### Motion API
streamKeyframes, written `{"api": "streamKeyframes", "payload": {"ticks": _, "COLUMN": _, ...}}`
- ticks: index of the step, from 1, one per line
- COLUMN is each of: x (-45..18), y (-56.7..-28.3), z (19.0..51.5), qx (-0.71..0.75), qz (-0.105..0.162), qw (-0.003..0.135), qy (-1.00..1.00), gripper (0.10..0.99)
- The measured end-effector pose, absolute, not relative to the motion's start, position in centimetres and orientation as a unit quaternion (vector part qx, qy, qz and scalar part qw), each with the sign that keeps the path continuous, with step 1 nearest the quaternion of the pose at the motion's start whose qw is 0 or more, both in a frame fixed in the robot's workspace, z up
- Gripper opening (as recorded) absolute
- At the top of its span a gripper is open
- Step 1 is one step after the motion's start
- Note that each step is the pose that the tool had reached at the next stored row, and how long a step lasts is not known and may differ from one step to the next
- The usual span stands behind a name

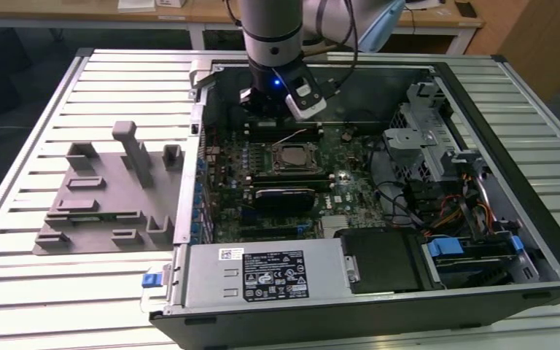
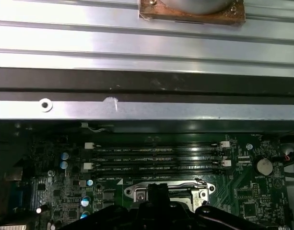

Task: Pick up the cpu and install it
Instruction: 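Install the first cpu locking lever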

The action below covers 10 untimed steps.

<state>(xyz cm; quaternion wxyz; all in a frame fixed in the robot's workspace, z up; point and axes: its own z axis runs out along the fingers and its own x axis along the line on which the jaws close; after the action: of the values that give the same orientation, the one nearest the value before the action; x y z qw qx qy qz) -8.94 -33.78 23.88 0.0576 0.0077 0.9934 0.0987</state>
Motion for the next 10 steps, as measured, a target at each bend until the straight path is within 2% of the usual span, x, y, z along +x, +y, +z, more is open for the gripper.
{"api": "streamKeyframes", "payload": {"ticks": 10, "x": -7.92, "y": -33.7, "z": 23.42, "qx": 0.02, "qz": 0.09, "qw": 0.062, "qy": 0.994, "gripper": 0.106}}
